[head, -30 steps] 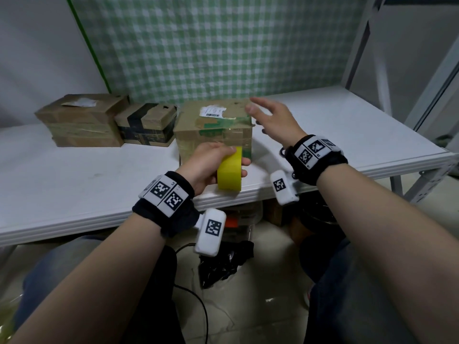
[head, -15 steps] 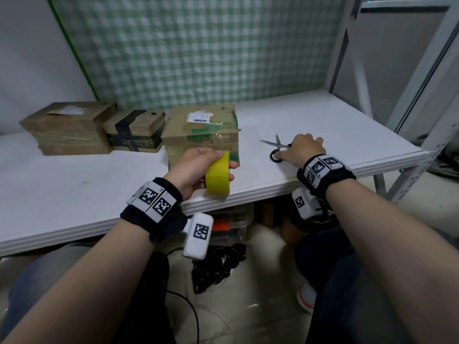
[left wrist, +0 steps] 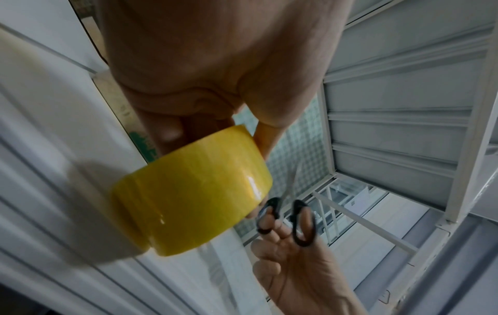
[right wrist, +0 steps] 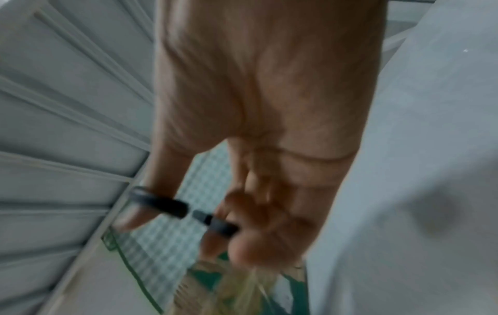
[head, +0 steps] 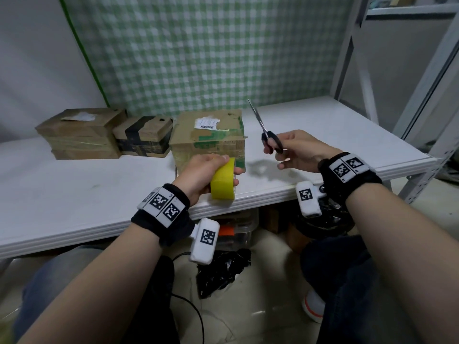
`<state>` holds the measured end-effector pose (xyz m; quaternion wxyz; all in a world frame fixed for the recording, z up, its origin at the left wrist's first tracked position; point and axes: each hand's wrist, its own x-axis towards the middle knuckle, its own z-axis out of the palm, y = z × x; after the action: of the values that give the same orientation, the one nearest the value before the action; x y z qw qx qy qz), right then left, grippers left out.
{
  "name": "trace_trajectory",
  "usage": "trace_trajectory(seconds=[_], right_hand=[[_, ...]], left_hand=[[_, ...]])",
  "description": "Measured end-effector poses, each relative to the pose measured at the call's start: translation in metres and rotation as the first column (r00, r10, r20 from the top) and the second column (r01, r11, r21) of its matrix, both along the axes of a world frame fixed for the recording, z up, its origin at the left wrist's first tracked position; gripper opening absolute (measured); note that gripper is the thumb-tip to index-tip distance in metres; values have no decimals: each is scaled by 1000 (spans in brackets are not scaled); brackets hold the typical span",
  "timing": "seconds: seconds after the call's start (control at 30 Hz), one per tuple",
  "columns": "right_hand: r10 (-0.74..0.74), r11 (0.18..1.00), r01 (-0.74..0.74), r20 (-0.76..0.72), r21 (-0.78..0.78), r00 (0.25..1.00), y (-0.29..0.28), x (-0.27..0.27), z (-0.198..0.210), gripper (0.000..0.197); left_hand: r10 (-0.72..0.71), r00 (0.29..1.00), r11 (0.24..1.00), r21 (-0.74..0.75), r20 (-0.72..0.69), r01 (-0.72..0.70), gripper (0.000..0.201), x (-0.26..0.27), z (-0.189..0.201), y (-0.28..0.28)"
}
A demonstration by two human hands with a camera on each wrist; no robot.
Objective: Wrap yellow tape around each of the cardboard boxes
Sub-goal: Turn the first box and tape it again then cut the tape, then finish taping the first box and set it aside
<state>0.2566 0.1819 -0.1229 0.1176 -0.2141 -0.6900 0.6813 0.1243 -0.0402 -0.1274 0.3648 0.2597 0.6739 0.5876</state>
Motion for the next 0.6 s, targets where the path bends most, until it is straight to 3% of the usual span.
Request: trace_trajectory(seconds=[0.1, 0.17, 0.27, 0.33, 0.47, 0.6], right_hand=[[295, 955, -295, 3, -33, 955, 5, -1, 1, 27], [383, 923, -385, 65, 16, 921, 8, 1, -5, 42], [340, 920, -374, 236, 118, 910, 16, 5, -14, 61], [262, 931, -327, 323, 165, 909, 19, 7, -17, 60], [188, 928, -296, 402, 226, 896, 18, 5, -16, 75], [173, 917, -304, 429, 259, 886, 10, -5, -9, 60]], left_hand=[[-2, 1000, 1000, 5, -8, 2, 33, -1, 0, -1], [-5, 1000, 1000, 7, -6, 5, 35, -1, 0, -1], [-2, 1000, 1000, 5, -5, 2, 37, -1, 0, -2], [-4, 1000, 1000, 8, -3, 4, 36, -2, -1, -2], [-3, 1000, 1000, 10, 9, 3, 34, -3, -1, -2], [-2, 1000, 1000, 5, 17, 2, 33, -2, -2, -3]])
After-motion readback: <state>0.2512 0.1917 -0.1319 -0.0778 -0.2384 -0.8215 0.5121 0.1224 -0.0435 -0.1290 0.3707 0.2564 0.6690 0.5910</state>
